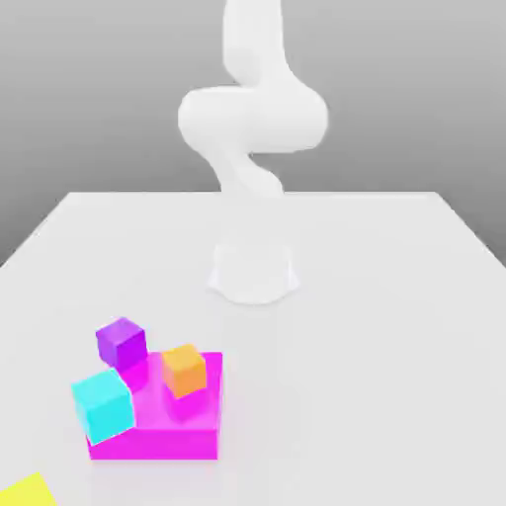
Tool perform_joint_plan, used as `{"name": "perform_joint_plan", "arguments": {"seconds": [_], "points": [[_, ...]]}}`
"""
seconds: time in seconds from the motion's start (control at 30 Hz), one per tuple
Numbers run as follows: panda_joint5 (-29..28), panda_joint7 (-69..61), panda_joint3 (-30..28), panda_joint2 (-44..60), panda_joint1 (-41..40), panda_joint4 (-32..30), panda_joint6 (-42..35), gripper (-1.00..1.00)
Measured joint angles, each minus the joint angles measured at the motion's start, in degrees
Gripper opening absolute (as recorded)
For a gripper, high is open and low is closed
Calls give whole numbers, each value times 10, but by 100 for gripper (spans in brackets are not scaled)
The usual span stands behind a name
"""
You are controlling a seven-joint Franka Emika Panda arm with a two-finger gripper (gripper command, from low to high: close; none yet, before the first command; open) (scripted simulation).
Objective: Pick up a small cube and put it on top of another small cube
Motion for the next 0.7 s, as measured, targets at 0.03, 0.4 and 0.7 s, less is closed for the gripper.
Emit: {"name": "perform_joint_plan", "arguments": {"seconds": [0.03, 0.4, 0.7], "points": [[0, 8, -1, 23, -6, 3, 5, 0], [-2, 87, -26, 253, -62, 38, 53, 0], [15, 138, -54, 440, -107, 66, 92, 0]]}}
